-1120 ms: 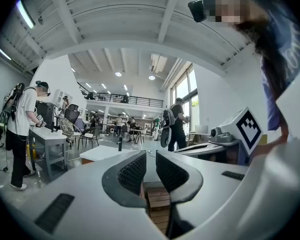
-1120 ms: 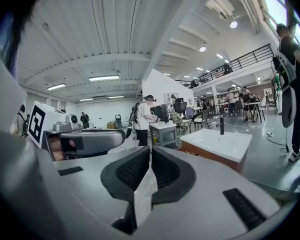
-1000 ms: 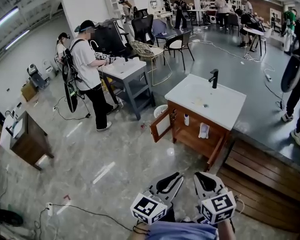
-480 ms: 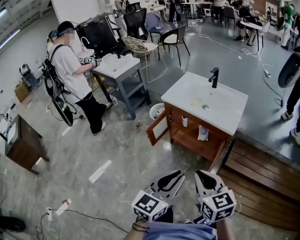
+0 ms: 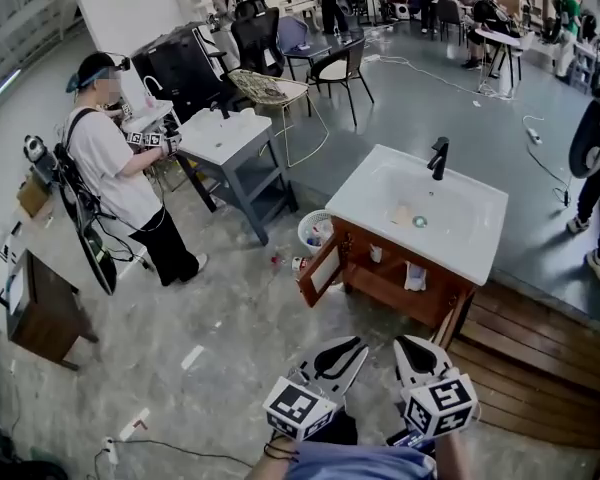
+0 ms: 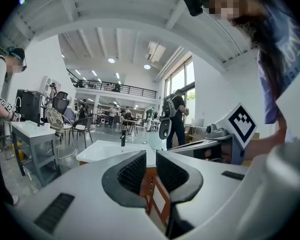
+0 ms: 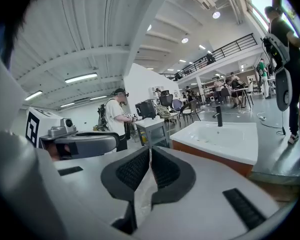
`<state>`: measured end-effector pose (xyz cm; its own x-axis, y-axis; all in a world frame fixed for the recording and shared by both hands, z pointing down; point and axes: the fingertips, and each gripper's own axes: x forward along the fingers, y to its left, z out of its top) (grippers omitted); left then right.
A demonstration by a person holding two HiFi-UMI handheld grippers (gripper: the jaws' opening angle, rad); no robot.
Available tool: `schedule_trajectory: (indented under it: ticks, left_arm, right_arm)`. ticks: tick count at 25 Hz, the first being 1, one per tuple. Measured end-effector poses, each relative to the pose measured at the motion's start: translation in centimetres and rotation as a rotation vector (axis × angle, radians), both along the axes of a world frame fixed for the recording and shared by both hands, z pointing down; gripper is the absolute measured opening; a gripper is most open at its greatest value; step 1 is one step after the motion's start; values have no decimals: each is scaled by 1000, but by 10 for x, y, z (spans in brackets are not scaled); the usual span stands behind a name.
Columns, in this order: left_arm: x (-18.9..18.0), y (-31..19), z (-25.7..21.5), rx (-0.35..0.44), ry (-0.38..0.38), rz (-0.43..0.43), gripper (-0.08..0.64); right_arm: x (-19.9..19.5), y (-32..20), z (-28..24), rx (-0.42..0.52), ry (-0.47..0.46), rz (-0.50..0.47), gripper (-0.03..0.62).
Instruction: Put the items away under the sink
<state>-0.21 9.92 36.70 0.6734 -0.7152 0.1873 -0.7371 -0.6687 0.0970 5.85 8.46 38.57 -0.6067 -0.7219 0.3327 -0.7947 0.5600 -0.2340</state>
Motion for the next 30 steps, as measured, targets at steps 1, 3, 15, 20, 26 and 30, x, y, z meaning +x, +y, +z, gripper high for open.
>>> schedule_trajectory:
  ticks: [1, 3, 15, 20, 26, 30]
  left_arm:
    - [-5, -7, -1, 1, 4, 8, 57]
    - [-14, -22, -5, 9, 15, 22, 57]
    - [-73, -90, -7, 40, 22, 112, 57]
    - [-80, -99, -3, 40, 48, 129, 57]
    - [-81, -108, 5, 13, 71, 150, 57]
    - [-78, -116, 7, -11, 61, 178, 57]
  right_arm:
    - [-4, -7, 1, -2, 2, 7, 28]
    - [-13, -20, 3, -5, 5, 20, 28]
    - [-74, -81, 1, 20, 40, 91, 28]
    - [-78, -88, 2, 26, 77, 116, 28]
    - [-76, -94, 5, 8, 107, 144, 28]
    - [-76, -104, 6, -18, 112, 156, 28]
